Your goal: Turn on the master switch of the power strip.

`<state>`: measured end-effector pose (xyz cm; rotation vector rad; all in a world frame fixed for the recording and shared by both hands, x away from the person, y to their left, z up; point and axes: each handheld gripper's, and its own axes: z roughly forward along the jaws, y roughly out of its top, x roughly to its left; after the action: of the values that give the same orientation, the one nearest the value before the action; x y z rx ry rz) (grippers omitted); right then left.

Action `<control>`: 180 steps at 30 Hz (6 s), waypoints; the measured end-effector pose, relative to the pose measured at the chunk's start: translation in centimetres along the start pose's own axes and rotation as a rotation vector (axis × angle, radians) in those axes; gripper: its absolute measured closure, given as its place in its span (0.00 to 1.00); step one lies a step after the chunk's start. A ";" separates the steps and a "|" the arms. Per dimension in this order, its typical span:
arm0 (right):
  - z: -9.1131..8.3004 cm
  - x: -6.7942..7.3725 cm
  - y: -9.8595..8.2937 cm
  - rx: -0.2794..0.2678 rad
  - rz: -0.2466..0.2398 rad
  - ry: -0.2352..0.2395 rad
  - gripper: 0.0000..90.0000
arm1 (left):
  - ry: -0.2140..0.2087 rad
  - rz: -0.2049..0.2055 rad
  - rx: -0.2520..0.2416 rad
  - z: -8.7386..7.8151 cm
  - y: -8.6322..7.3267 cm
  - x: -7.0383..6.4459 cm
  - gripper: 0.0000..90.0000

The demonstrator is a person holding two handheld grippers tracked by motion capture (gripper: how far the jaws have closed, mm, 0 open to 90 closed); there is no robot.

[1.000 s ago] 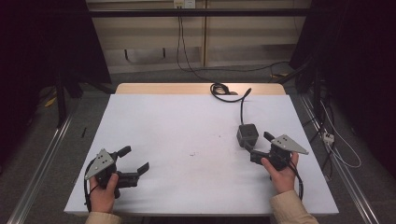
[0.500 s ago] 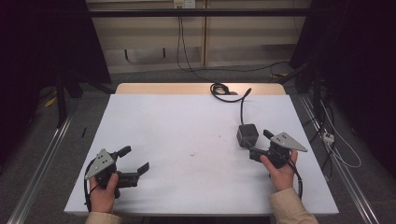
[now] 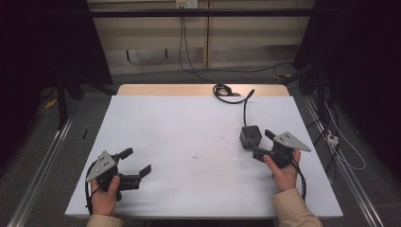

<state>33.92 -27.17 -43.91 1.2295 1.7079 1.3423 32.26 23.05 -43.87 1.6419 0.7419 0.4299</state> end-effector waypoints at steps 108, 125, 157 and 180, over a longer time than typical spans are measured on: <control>1.7 -1.4 1.6 0.086 0.025 0.060 0.98 | -0.007 0.001 0.004 0.1 -0.1 0.0 0.04; 1.9 -1.3 1.7 0.093 0.010 0.068 1.00 | -0.007 0.001 0.003 0.1 -0.1 0.0 0.04; 2.2 -1.6 1.3 0.140 -0.015 0.031 1.00 | -0.011 0.001 0.009 0.2 -0.2 0.0 0.04; 2.5 -1.4 1.1 0.150 -0.050 0.019 1.00 | -0.008 -0.003 0.007 0.2 -0.2 -0.1 0.04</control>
<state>36.96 -27.48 -43.64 1.2512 1.8689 1.2191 32.28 22.81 -44.06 1.6476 0.7402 0.4188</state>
